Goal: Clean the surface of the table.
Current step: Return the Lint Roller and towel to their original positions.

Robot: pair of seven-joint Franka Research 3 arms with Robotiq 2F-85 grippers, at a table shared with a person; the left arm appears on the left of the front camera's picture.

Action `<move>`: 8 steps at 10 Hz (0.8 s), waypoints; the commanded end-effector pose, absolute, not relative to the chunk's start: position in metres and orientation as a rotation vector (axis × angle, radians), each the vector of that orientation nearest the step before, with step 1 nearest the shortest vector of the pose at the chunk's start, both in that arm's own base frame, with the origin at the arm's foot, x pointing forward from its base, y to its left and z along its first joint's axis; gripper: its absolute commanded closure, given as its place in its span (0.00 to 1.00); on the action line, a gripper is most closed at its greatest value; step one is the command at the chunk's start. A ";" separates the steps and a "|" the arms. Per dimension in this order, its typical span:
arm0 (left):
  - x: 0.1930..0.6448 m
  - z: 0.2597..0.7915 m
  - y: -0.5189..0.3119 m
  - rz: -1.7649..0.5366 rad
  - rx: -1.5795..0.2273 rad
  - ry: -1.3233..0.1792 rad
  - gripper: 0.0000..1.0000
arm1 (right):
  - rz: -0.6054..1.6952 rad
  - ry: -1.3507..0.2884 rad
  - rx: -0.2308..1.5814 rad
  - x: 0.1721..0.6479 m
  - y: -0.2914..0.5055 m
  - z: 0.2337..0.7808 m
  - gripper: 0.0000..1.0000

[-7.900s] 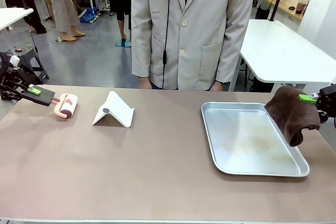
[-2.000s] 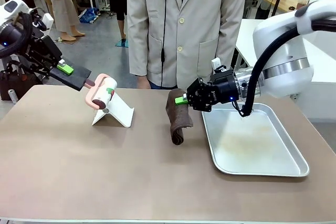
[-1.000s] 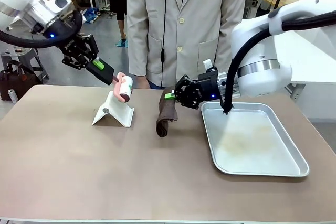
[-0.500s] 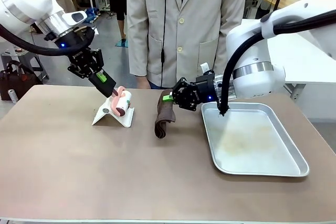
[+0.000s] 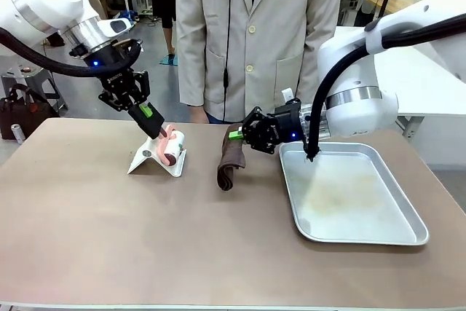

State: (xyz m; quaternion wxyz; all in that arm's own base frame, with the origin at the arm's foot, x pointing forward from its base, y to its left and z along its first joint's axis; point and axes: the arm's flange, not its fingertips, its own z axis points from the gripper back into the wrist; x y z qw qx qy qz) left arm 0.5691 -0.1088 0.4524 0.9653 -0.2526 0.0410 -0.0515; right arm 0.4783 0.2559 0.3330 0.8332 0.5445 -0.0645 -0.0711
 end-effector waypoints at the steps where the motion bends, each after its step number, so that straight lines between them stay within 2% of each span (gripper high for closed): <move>1: 0.561 0.456 -0.121 -0.021 -0.466 0.027 0.78 | -0.185 -0.129 1.186 0.480 0.257 0.333 0.93; 3: 0.557 0.458 -0.124 0.004 -0.490 0.000 0.78 | -0.186 -0.127 1.189 0.479 0.256 0.333 0.93; 8: 0.557 0.445 -0.122 0.000 -0.484 0.051 0.78 | -0.187 -0.127 1.194 0.479 0.254 0.331 0.93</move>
